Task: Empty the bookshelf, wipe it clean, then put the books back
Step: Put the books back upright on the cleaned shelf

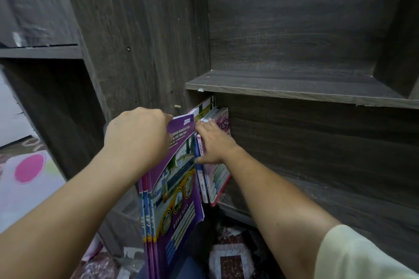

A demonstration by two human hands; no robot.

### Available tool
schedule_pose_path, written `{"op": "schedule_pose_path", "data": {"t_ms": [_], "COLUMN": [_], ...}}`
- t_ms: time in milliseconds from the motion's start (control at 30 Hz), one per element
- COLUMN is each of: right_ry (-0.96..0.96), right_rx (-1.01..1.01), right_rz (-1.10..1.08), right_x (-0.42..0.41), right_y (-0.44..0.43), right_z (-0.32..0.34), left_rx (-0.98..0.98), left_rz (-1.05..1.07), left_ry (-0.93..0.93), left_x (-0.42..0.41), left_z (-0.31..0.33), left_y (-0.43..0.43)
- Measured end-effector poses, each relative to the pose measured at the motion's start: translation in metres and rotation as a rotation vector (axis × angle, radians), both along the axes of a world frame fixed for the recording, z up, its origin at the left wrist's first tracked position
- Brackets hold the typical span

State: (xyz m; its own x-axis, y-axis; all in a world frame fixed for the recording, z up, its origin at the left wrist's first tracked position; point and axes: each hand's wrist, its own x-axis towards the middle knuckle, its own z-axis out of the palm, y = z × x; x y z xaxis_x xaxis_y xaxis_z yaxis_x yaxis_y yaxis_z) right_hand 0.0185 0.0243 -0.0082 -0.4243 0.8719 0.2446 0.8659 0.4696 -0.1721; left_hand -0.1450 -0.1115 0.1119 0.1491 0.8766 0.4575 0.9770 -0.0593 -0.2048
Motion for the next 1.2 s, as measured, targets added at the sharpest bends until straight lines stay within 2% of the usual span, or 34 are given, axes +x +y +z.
{"op": "schedule_pose_path", "data": {"t_ms": [300,433,533,633,700,900,1033,1200], "right_ry": [0.183,0.245,0.408,0.563,0.554,0.482,0.444,0.341], "right_rx": [-0.068,-0.013,0.008,-0.144,-0.185,-0.08,-0.086,-0.154], "right_rz": [-0.066,-0.141,-0.19,-0.261,-0.334,-0.446,-0.441,-0.361], "right_x": [0.001,0.003,0.003,0.006,0.007,0.015,0.024,0.037], "right_y": [0.003,0.001,-0.005,-0.013,-0.017,-0.034,-0.042,-0.043], "right_z": [0.01,0.006,0.001,0.001,0.004,-0.001,0.0,0.004], "left_rx": [0.0,-0.001,-0.012,-0.019,-0.023,0.049,0.097,0.024], "left_rz": [-0.012,-0.011,-0.035,-0.057,-0.053,-0.021,-0.05,-0.049], "left_ry": [0.019,-0.01,-0.017,-0.025,-0.031,-0.078,-0.147,-0.182], "left_x": [-0.005,-0.01,-0.006,0.0,0.006,0.024,0.035,0.046], "left_z": [-0.011,-0.01,-0.011,-0.012,-0.013,-0.02,-0.045,-0.104], "left_y": [-0.001,0.001,0.004,0.007,0.011,0.034,0.064,0.1]}}
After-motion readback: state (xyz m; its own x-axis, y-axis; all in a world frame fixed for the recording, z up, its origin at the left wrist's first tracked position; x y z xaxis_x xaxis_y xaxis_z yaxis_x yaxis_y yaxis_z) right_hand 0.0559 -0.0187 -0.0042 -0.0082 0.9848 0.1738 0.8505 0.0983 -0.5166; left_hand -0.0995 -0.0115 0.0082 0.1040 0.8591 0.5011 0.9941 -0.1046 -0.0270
